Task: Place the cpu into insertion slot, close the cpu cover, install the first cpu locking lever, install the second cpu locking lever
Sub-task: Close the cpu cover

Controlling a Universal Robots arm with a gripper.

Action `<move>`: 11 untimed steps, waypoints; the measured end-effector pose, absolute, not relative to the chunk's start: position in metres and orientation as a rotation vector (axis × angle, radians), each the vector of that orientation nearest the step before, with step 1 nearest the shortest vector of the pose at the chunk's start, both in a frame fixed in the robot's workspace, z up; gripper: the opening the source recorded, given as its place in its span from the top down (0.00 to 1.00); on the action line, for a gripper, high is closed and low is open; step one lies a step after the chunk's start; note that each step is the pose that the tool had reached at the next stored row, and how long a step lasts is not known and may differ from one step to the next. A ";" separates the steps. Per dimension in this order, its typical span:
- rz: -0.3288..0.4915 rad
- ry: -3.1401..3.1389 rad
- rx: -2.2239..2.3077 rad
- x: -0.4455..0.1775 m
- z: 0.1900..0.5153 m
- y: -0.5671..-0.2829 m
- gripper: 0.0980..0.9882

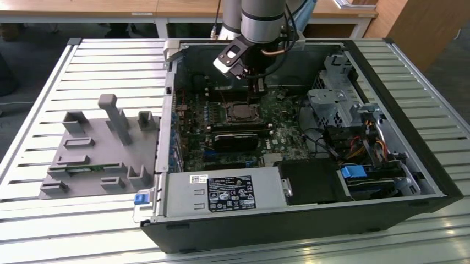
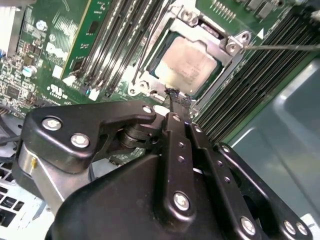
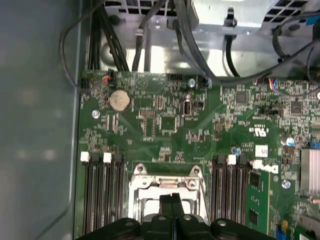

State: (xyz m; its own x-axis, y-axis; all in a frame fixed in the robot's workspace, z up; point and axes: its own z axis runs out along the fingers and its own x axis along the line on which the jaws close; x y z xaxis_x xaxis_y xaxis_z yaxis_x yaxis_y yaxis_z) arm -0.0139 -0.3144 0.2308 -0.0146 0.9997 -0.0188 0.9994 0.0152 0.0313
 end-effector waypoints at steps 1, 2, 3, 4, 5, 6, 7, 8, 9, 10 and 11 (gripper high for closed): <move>0.014 2.213 2.180 -0.015 0.231 -0.314 0.99; 0.014 2.213 2.180 -0.016 0.231 -0.314 0.99; 0.014 2.213 2.180 -0.018 0.231 -0.314 0.99; 0.014 2.213 2.180 -0.020 0.231 -0.314 0.99; 0.014 2.213 2.180 -0.022 0.231 -0.314 0.99; 0.014 2.213 2.180 -0.023 0.231 -0.314 0.99; 0.014 2.213 2.180 -0.024 0.231 -0.314 0.99; 0.014 2.213 2.180 -0.026 0.231 -0.314 0.99; 0.015 2.213 2.180 -0.027 0.231 -0.314 0.99; 0.015 2.213 2.180 -0.028 0.231 -0.314 0.99; 0.016 2.214 2.181 -0.028 0.231 -0.314 0.99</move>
